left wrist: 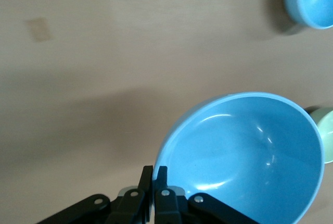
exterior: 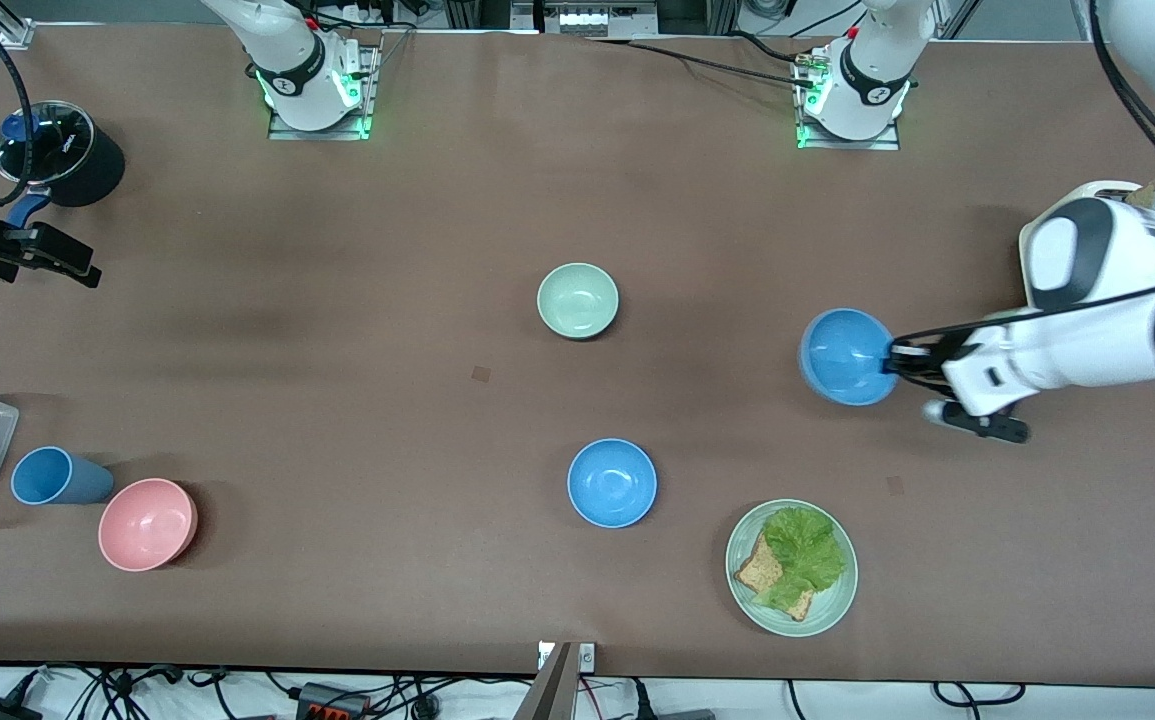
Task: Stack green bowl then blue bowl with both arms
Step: 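Lift the blue bowl with the left gripper toward the green bowl, then lower the blue bowl into the green bowl with the left gripper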
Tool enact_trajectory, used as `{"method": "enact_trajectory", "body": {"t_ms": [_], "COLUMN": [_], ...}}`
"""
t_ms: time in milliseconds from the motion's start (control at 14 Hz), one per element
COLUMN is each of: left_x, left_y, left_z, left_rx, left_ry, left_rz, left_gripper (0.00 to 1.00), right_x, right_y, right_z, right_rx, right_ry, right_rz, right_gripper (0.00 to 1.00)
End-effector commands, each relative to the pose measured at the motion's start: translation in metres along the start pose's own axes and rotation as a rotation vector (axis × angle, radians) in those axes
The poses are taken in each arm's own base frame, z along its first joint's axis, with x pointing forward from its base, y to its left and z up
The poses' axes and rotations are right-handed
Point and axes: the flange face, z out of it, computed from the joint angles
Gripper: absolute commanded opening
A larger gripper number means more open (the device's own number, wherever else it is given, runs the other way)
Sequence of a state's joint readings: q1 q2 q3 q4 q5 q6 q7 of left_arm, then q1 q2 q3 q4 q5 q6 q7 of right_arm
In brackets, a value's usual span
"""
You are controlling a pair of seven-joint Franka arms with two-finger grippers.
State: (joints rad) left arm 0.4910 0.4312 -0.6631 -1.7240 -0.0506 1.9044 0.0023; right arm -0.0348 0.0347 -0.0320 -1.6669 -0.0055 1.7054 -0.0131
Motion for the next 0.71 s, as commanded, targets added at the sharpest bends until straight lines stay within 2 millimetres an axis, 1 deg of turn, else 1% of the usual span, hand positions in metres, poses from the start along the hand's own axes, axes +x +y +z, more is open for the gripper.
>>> {"method": "enact_trajectory", "body": {"t_ms": [0,71,142,285,356,427,498,569,641], "left_x": [-0.01,-0.014,-0.018,-0.026,-0.031,-0.04,-0.045,-0.051,-0.056], "left_y": [0.057,0.086,0.119,0.168,0.194,0.224,0.24,0.246,0.252], "left_z": [-0.005,-0.002,0.003,0.018,0.029,0.048,0.062,0.079,0.091], "left_rx": [-0.019,-0.02,-0.016,-0.006,-0.003,-0.001,-0.008,-0.008,-0.015], "left_ry": [-0.011,-0.014,-0.017,-0.021,-0.018,-0.009,0.008,0.018,0.032], "left_rz": [-0.095,-0.142,-0.183,-0.267,-0.325,-0.374,-0.41,-0.433,-0.444], "left_gripper": [0.0,0.0,0.0,0.0,0.0,0.0,0.0,0.0,0.0], "right_x": [-0.006,-0.006,-0.006,-0.006,-0.006,-0.006,-0.006,-0.006,-0.006], "right_y": [0.001,0.003,0.003,0.003,0.003,0.003,0.003,0.003,0.003], "right_z": [-0.005,-0.005,-0.005,-0.008,-0.009,-0.009,-0.009,-0.009,-0.009], "right_rx": [-0.008,-0.008,-0.008,-0.008,-0.008,-0.008,-0.008,-0.008,-0.008], "right_ry": [0.01,0.01,0.01,0.013,0.014,0.013,0.013,0.014,0.014], "right_rz": [-0.01,-0.007,-0.01,-0.013,-0.015,-0.015,-0.015,-0.016,-0.016], "right_gripper": [1.0,1.0,1.0,1.0,1.0,1.0,1.0,1.0,1.0]}}
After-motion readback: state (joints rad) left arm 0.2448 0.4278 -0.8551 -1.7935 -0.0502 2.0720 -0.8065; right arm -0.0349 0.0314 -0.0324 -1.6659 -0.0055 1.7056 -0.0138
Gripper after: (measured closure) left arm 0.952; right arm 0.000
